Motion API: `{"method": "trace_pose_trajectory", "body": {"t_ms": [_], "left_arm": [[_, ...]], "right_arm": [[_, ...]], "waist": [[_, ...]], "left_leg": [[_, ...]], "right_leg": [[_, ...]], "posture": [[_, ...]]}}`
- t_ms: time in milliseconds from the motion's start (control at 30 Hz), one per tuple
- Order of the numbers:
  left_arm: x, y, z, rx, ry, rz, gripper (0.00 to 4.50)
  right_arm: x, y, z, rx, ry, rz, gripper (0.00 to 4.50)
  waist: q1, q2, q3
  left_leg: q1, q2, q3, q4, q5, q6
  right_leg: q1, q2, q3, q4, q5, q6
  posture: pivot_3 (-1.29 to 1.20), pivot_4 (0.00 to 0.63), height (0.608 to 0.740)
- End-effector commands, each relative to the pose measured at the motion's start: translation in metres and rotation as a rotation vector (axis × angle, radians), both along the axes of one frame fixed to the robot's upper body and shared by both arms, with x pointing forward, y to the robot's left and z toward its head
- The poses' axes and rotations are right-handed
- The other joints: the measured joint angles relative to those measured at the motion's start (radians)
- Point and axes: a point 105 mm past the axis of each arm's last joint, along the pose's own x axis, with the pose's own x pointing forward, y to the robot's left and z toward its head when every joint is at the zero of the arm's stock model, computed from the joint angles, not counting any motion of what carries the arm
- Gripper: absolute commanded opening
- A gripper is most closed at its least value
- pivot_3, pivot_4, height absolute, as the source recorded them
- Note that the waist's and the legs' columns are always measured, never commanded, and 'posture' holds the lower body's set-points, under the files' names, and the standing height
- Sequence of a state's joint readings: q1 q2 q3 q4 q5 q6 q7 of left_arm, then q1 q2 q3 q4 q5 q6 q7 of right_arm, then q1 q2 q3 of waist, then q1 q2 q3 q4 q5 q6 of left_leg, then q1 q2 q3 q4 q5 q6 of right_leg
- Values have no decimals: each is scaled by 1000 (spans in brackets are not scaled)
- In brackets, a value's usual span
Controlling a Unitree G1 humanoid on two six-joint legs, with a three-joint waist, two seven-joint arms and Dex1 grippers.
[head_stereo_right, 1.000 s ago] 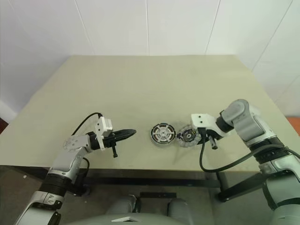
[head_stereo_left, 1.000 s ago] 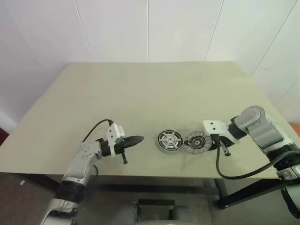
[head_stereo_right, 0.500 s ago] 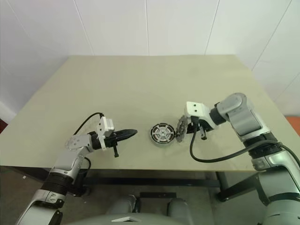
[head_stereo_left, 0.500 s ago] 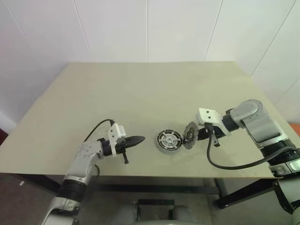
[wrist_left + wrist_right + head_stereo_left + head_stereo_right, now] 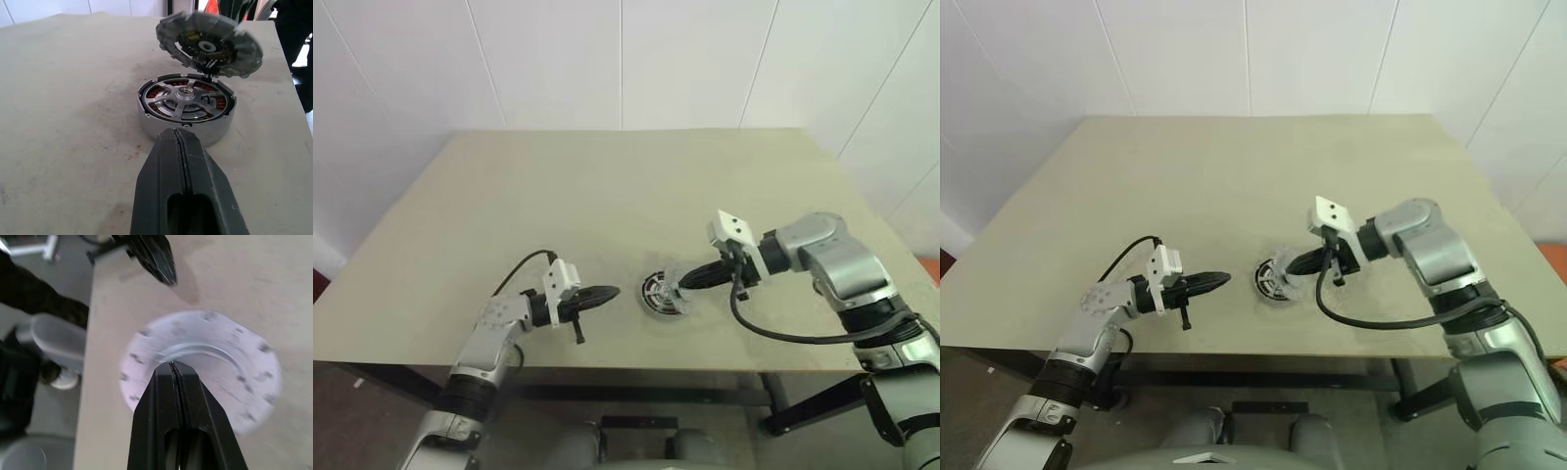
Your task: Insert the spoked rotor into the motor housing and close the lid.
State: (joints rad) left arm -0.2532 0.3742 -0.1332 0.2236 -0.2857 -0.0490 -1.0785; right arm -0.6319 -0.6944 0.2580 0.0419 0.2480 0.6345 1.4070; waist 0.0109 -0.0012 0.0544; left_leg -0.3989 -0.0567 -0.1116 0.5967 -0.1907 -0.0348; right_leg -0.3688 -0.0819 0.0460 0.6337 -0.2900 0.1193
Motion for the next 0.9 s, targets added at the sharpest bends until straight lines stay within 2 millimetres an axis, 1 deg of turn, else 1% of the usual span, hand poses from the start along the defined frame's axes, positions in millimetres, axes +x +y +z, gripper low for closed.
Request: {"method": "trace_pose_trajectory", "body": {"t_ms": [33, 133, 200, 300, 433, 500, 567, 633, 900], "left_arm": [[4, -1, 12, -1, -47, -4, 0], [4, -1, 12, -1, -48, -2, 0], [4, -1, 12, -1, -49, 0, 0], [5, -1, 13, 2, -51, 1, 0], [6, -2, 15, 2, -57, 1, 0], [6, -3, 16, 3, -58, 0, 0], [6, -3, 16, 4, -58, -2, 0], [6, -4, 15, 6, -56, -5, 0], [8, -9, 15, 18, -54, -25, 0]], "right_arm": [[4, 15, 0, 42, -37, -30, 21], [12, 25, -17, 33, -66, -88, 21], [16, 27, -32, -13, -87, -117, 21], [22, 22, -47, -66, -112, -165, 21], [21, 9, -65, -122, -94, -212, 21], [22, 9, -63, -67, -80, -253, 21], [26, 13, -49, 53, -71, -306, 21], [27, 11, -39, 110, -64, -334, 21], [16, -9, -24, 135, -18, -359, 21]], "waist": [[0, 0, 0], [0, 0, 0], [0, 0, 0], [2, 0, 0], [2, -1, -1], [2, -1, -2], [2, -2, -2], [1, -2, -2], [1, -2, -2]], "left_leg": [[0, 0, 0, 0, 0, 0], [0, 0, 0, 0, 0, 0], [0, 0, 0, 0, 0, 0], [1, -1, 1, 0, 0, 0], [7, -1, 1, 0, 0, 0], [9, -1, 1, 0, -1, -2], [10, 0, 1, 1, -2, -3], [10, 0, 0, 1, -2, -3], [6, 0, 0, 0, 0, 0]], "right_leg": [[0, 0, 0, 0, 0, 0], [-1, 0, 0, 0, 0, 0], [-1, 0, 0, 0, 0, 0], [-2, 0, 0, 0, 0, 0], [4, 0, 0, 0, 0, 0], [6, 0, -1, 0, 0, 0], [8, 0, -1, 0, 0, 0], [8, 0, -1, 0, 0, 0], [5, 0, 0, 0, 0, 0]], "posture": [[0, 0, 740], [0, 0, 740], [0, 0, 740], [0, 0, 740], [0, 0, 740], [0, 0, 740], [0, 0, 740], [0, 0, 740], [0, 0, 740]]}}
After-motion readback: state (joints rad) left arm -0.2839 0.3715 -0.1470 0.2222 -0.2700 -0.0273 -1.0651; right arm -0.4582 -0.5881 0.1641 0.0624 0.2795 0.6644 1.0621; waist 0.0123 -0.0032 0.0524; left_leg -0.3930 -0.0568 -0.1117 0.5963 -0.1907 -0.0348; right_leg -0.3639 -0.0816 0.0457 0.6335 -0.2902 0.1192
